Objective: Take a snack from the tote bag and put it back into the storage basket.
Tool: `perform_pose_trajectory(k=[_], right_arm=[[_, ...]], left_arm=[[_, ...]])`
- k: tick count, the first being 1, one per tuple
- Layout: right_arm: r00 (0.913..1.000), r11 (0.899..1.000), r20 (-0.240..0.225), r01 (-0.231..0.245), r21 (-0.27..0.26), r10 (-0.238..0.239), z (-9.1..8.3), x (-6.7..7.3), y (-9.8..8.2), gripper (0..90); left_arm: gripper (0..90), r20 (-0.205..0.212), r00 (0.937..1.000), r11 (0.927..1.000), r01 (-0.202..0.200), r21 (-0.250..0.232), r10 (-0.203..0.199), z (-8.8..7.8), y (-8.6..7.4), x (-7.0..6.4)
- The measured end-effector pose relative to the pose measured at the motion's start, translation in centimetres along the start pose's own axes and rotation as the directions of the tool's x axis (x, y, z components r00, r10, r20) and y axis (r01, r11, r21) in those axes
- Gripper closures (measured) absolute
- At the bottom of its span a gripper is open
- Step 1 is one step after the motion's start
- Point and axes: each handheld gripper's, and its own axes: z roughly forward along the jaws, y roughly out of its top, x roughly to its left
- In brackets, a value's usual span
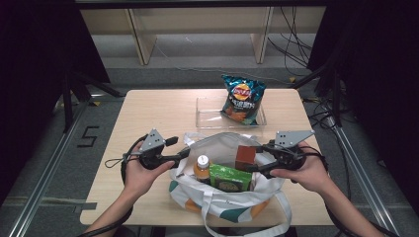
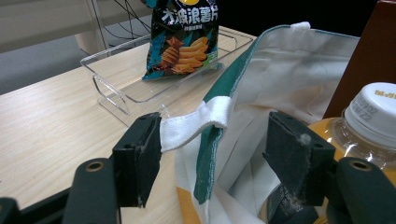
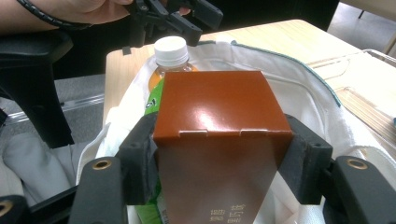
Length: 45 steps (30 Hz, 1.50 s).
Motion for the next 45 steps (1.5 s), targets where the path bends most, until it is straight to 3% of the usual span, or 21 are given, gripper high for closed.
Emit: perform_pose_trajectory(k=[6, 8, 12, 13, 16, 19, 24, 28, 33, 37, 40, 41, 45], right_arm=[[0.9999, 1.000, 0.014, 0.005, -0.019, -0.004, 0.0, 0.0, 0.1, 39.1], [0.9997, 1.000, 0.015, -0.021, -0.006, 0.021, -0.3, 0.2, 0.2, 39.1], [0.9993, 0.999, 0.026, -0.026, -0.025, 0.026, -0.7, 0.1, 0.3, 39.1], [0.9983, 0.998, 0.036, -0.045, -0.047, 0.046, -0.6, 0.3, 0.3, 39.1], [0.9969, 0.998, 0.054, -0.054, -0.044, 0.056, -1.0, 0.4, 0.5, 39.1], [0.9938, 0.994, 0.083, -0.067, -0.083, 0.074, -1.3, 0.5, 0.7, 39.1], [0.9920, 0.994, 0.088, -0.084, -0.074, 0.091, -1.7, 0.3, 0.8, 39.2], [0.9906, 0.992, 0.097, -0.087, -0.095, 0.097, -2.0, 0.2, 0.9, 39.2], [0.9868, 0.986, 0.110, -0.104, -0.133, 0.119, -2.6, 0.1, 1.3, 39.3], [0.9791, 0.981, 0.154, -0.108, -0.161, 0.133, -3.4, 0.1, 1.8, 39.3], [0.9781, 0.978, 0.150, -0.119, -0.170, 0.145, -3.6, 0.1, 2.1, 39.3], [0.9778, 0.981, 0.170, -0.094, -0.167, 0.122, -3.7, 0.0, 2.2, 39.3], [0.9709, 0.976, 0.190, -0.110, -0.189, 0.146, -4.2, 0.0, 2.6, 39.4]], left_arm=[[35.6, 0.002, 1.0000, 1.0000, -0.001, 0.000, 0.001, 0.1, 0.0, 0.0], [35.7, 0.008, 1.0000, 1.0000, 0.000, -0.003, 0.000, 0.1, -0.1, 0.0], [35.9, 0.005, 1.0000, 1.0000, 0.001, 0.000, -0.001, 0.1, -0.1, 0.0], [36.0, 0.002, 1.0000, 1.0000, -0.002, 0.002, 0.002, 0.1, -0.1, 0.0], [36.2, 0.006, 1.0000, 1.0000, -0.003, 0.005, 0.003, 0.2, -0.1, -0.1], [36.6, 0.009, 0.9999, 1.0000, -0.006, 0.006, 0.006, 0.2, 0.0, -0.1], [36.9, 0.007, 1.0000, 0.9999, -0.003, 0.013, 0.003, 0.4, -0.2, -0.1], [37.4, 0.009, 1.0000, 0.9999, 0.003, 0.012, -0.003, 0.4, -0.3, 0.0], [38.1, 0.015, 0.9999, 1.0000, -0.001, 0.005, 0.001, 0.3, -0.2, -0.1], [38.9, 0.013, 0.9999, 1.0000, 0.000, 0.009, 0.000, 0.3, -0.2, -0.1], [39.5, 0.019, 0.9998, 1.0000, -0.005, 0.006, 0.005, 0.3, -0.1, -0.1], [39.5, 0.011, 0.9999, 0.9999, -0.008, 0.009, 0.008, 0.2, -0.1, -0.1], [39.6, 0.007, 0.9999, 1.0000, -0.009, 0.004, 0.009, 0.2, -0.1, -0.1]])
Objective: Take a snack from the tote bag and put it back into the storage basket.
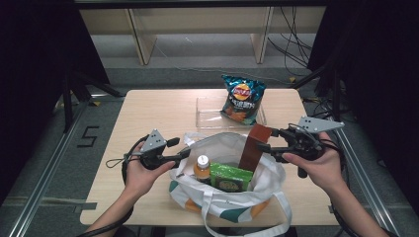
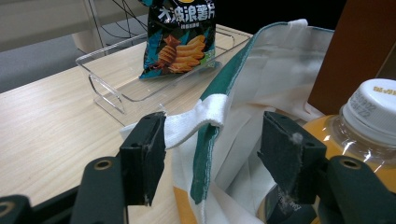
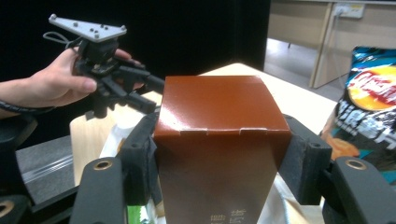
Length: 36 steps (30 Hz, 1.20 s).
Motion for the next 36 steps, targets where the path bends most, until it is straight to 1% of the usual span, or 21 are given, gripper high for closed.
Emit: perform_pose_trajectory(k=[1, 3, 4, 6, 7, 9, 10, 11, 12, 14, 15, 16, 17, 23, 24, 25, 27, 28, 29, 30, 36], right_arm=[[0.9998, 1.000, 0.013, 0.018, -0.023, -0.018, 0.1, -0.1, 0.1, 39.4], [0.9999, 1.000, 0.012, -0.008, -0.009, 0.008, -0.1, -0.1, 0.3, 39.3], [0.9998, 1.000, 0.013, 0.015, -0.017, -0.015, -0.1, -0.3, 0.4, 39.3], [0.9999, 1.000, 0.013, 0.000, -0.019, 0.000, -0.1, -0.2, 0.5, 39.3], [0.9997, 1.000, 0.021, 0.014, -0.014, -0.013, -0.1, -0.3, 0.7, 39.3], [0.9998, 1.000, 0.019, -0.007, -0.019, 0.007, -0.1, -0.3, 0.7, 39.4], [0.9995, 0.999, 0.031, 0.010, -0.034, -0.009, 0.0, -0.4, 0.8, 39.4], [0.9998, 1.000, 0.017, 0.014, -0.017, -0.014, -0.1, -0.4, 0.9, 39.4], [0.9999, 1.000, 0.009, 0.010, -0.023, -0.010, -0.1, -0.3, 0.9, 39.4], [0.9994, 0.999, 0.022, 0.028, -0.030, -0.028, -0.2, -0.4, 1.0, 39.4], [0.9999, 1.000, 0.012, 0.005, -0.026, -0.005, -0.3, -0.3, 1.1, 39.3], [0.9995, 0.999, 0.018, 0.025, -0.032, -0.024, -0.2, -0.5, 1.3, 39.4], [0.9999, 1.000, 0.013, 0.011, -0.016, -0.010, -0.3, -0.4, 1.5, 39.4], [0.9994, 0.999, 0.024, 0.024, -0.035, -0.023, -0.6, -0.5, 2.4, 39.4], [0.9997, 0.999, 0.025, 0.002, -0.032, -0.001, -0.6, -0.3, 2.5, 39.4], [0.9993, 0.999, 0.029, 0.026, -0.033, -0.025, -0.7, -0.4, 2.7, 39.4], [0.9996, 0.999, 0.028, 0.006, -0.039, -0.005, -0.8, -0.2, 2.9, 39.4], [0.9990, 0.999, 0.039, 0.022, -0.042, -0.021, -0.8, -0.3, 3.0, 39.4], [0.9997, 0.998, 0.023, 0.008, -0.056, -0.007, -0.8, -0.3, 3.1, 39.4], [0.9987, 0.998, 0.050, 0.017, -0.054, -0.014, -0.9, -0.3, 3.2, 39.4], [0.9972, 0.998, 0.075, 0.013, -0.062, -0.008, -1.3, -0.5, 3.9, 39.4]], left_arm=[[39.6, 0.000, 1.0000, 1.0000, 0.000, 0.001, 0.000, 0.0, 0.0, 0.0], [39.4, -0.002, 1.0000, 1.0000, -0.004, -0.001, 0.004, 0.0, 0.0, 0.1], [39.4, 0.004, 1.0000, 1.0000, 0.002, -0.008, -0.002, 0.0, 0.0, 0.0], [39.2, 0.001, 1.0000, 1.0000, -0.001, -0.006, 0.001, 0.0, 0.0, 0.0], [39.1, -0.002, 1.0000, 1.0000, -0.002, -0.004, 0.002, -0.1, 0.1, 0.0], [39.1, 0.002, 1.0000, 1.0000, -0.002, -0.008, 0.002, 0.0, 0.0, 0.0], [39.0, 0.002, 1.0000, 1.0000, -0.002, -0.007, 0.002, 0.0, 0.0, 0.0], [38.9, 0.001, 1.0000, 1.0000, 0.000, -0.007, 0.000, 0.0, 0.0, 0.0], [38.9, -0.006, 1.0000, 1.0000, 0.001, -0.007, -0.001, -0.1, 0.1, 0.1], [38.8, -0.006, 1.0000, 0.9999, 0.006, -0.010, -0.006, -0.1, 0.1, 0.1], [38.9, -0.006, 1.0000, 0.9999, 0.007, -0.008, -0.007, -0.1, 0.1, 0.1], [38.9, -0.002, 1.0000, 0.9999, 0.008, -0.011, -0.008, 0.0, 0.1, 0.1], [38.9, -0.002, 0.9999, 0.9999, 0.010, -0.012, -0.010, 0.0, 0.1, 0.1], [38.9, -0.001, 1.0000, 0.9998, 0.003, -0.019, -0.003, -0.1, 0.2, 0.1], [38.9, -0.003, 1.0000, 0.9998, 0.001, -0.019, -0.001, -0.1, 0.2, 0.1], [38.9, -0.007, 1.0000, 0.9999, -0.001, -0.014, 0.001, -0.2, 0.2, 0.1], [39.0, 0.000, 1.0000, 0.9999, 0.001, -0.016, -0.001, -0.2, 0.1, 0.1], [39.0, -0.010, 0.9999, 0.9999, 0.005, -0.009, -0.005, -0.2, 0.1, 0.0], [39.0, -0.008, 1.0000, 1.0000, 0.002, -0.009, -0.002, -0.2, 0.1, 0.0], [39.0, -0.009, 0.9999, 0.9999, 0.006, -0.010, -0.006, -0.1, 0.1, 0.0], [39.2, -0.011, 0.9999, 0.9999, 0.009, -0.014, -0.009, -0.2, 0.2, 0.0]])
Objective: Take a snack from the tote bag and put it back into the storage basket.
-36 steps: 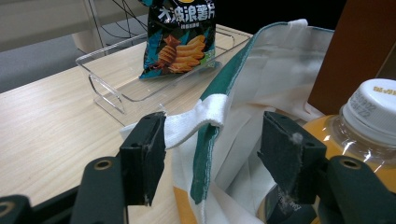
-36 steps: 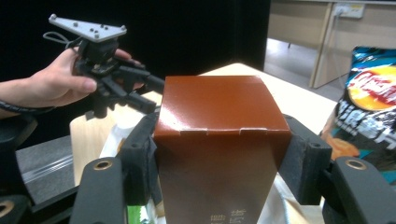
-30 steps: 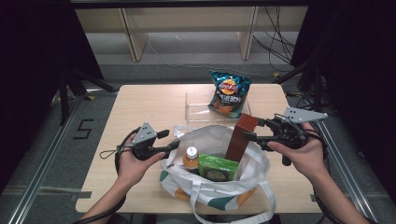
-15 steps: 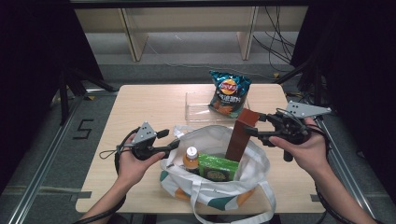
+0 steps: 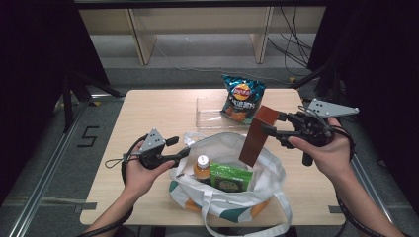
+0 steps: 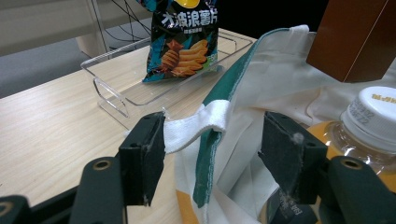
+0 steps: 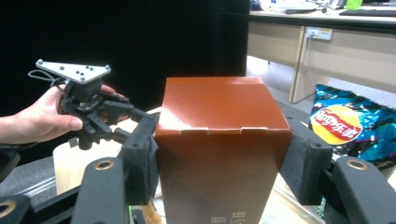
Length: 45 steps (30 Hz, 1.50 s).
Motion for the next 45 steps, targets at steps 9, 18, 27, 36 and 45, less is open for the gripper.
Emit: perform_pose_trajectory(k=[9, 18, 27, 36, 45], right_arm=[[0.9996, 0.999, 0.006, -0.026, -0.019, 0.026, -0.1, -0.3, 0.7, 39.4], [0.9989, 0.998, 0.021, -0.042, -0.042, 0.043, -0.1, -0.7, 1.7, 39.4], [0.9971, 0.996, 0.021, -0.073, -0.041, 0.074, 0.1, -1.1, 2.4, 39.5], [0.9976, 0.996, 0.045, -0.050, -0.070, 0.054, -0.6, -1.0, 3.9, 39.5], [0.9939, 0.994, 0.076, -0.074, -0.083, 0.080, -0.5, -1.8, 4.4, 39.5]], left_arm=[[39.4, -0.002, 1.0000, 1.0000, 0.000, -0.001, 0.000, 0.0, 0.0, 0.0], [39.4, 0.001, 1.0000, 1.0000, 0.000, -0.003, 0.000, 0.0, 0.1, 0.0], [39.9, 0.006, 1.0000, 1.0000, 0.004, -0.005, -0.004, 0.0, 0.1, -0.1], [41.6, 0.011, 0.9999, 0.9999, 0.006, -0.013, -0.006, 0.1, 0.2, -0.2], [41.5, 0.012, 0.9998, 0.9997, 0.017, -0.017, -0.017, 0.0, 0.3, -0.1]])
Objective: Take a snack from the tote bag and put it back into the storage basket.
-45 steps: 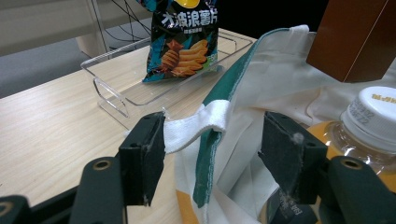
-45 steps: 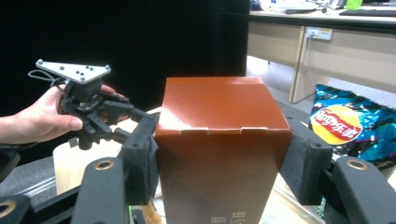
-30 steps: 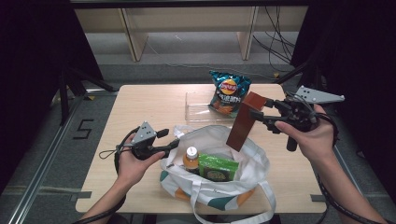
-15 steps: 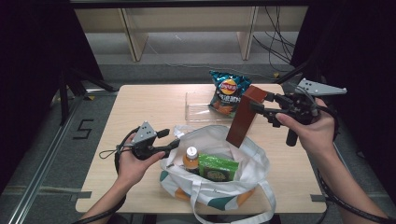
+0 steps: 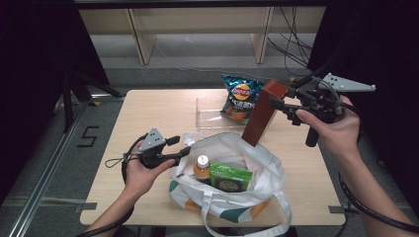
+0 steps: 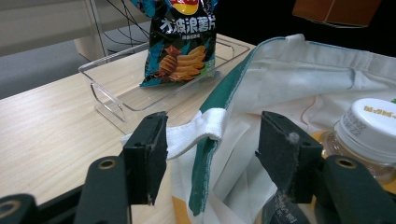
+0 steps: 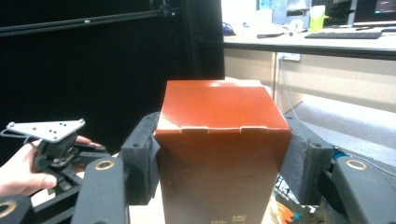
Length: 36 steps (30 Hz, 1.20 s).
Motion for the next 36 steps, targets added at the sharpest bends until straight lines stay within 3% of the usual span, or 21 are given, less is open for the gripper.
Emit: perform_pose_trajectory(k=[8, 10, 13, 14, 16, 25, 31, 36], right_arm=[[0.9974, 0.999, 0.063, -0.033, -0.020, 0.034, 0.4, -0.7, 0.6, 39.5], [0.9955, 0.999, 0.091, -0.023, -0.026, 0.025, 0.4, -0.8, 0.7, 39.5], [0.9955, 1.000, 0.093, -0.018, -0.023, 0.020, 0.6, -1.1, 1.0, 39.5], [0.9926, 0.999, 0.121, -0.011, -0.032, 0.015, 0.7, -1.2, 1.0, 39.5], [0.9915, 1.000, 0.130, 0.002, -0.024, 0.001, 0.8, -1.5, 1.1, 39.5], [0.9800, 1.000, 0.197, -0.025, -0.018, 0.028, 1.4, -2.4, 0.7, 39.5], [0.9626, 1.000, 0.270, -0.021, -0.015, 0.025, 2.2, -2.9, 0.2, 39.4], [0.9550, 0.999, 0.295, -0.032, -0.007, 0.033, 2.9, -3.7, -0.4, 39.4]], left_arm=[[41.3, 0.012, 0.9999, 1.0000, 0.002, -0.007, -0.002, 0.1, 0.0, -0.1], [41.3, 0.004, 1.0000, 1.0000, -0.001, -0.004, 0.001, 0.0, 0.0, -0.1], [41.2, 0.005, 1.0000, 1.0000, -0.003, -0.005, 0.003, 0.0, 0.1, -0.1], [41.3, 0.005, 1.0000, 1.0000, -0.003, -0.004, 0.003, 0.0, 0.1, -0.1], [41.3, 0.005, 1.0000, 1.0000, -0.003, -0.004, 0.003, 0.0, 0.1, -0.1], [41.0, 0.008, 1.0000, 1.0000, 0.002, -0.007, -0.002, 0.0, 0.1, -0.2], [40.8, 0.011, 0.9999, 1.0000, 0.000, -0.006, 0.000, -0.1, 0.1, -0.2], [40.7, 0.010, 1.0000, 1.0000, -0.002, -0.005, 0.002, -0.1, 0.0, -0.1]])
